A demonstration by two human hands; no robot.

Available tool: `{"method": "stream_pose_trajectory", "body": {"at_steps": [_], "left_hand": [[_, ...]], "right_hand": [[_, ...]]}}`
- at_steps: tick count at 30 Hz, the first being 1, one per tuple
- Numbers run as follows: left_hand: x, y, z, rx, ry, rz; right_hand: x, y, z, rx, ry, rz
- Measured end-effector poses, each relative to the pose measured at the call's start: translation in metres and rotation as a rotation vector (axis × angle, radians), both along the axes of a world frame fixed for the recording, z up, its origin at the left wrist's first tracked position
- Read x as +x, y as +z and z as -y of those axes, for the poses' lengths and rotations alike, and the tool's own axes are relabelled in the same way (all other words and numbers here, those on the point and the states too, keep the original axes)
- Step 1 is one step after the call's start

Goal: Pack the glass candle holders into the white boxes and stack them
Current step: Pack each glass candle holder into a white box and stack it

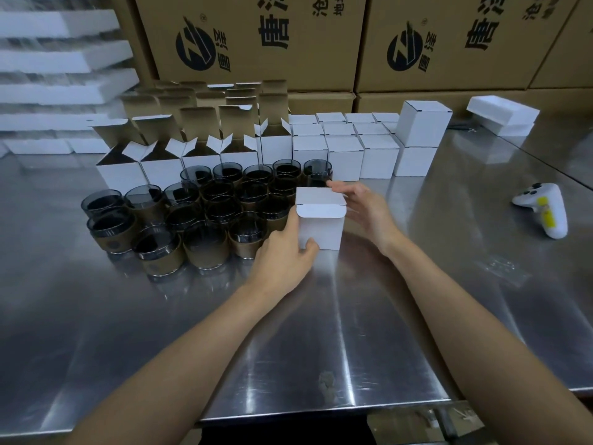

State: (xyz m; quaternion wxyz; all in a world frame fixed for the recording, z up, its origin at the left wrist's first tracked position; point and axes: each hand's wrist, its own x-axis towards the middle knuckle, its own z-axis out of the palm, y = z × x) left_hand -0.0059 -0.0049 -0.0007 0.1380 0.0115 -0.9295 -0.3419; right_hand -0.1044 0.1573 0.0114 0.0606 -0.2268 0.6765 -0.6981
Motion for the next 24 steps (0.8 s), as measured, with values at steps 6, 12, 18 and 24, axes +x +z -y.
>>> {"method": "stream_pose_trajectory", "body": {"at_steps": [6,12,18,24], "left_hand": [[0.003,-0.003,-0.008,0.166,0.010,0.033],[0.003,-0.003,-0.007,0.180,0.007,-0.020],[0.003,-0.005,-0.007,0.182,-0.007,-0.037],[0.007,-0.003,-0.008,0.117,-0.023,-0.130]], "right_hand": [[0.011,-0.003,0.001,0.114,0.002,-0.153],[0.008,-0.007,0.008,0.139,-0.139,-0.212],[0.008,-0.007,0.009,0.205,-0.203,-0.302],[0.011,-0.005,0.011,0.159,-0.111,-0.217]]}}
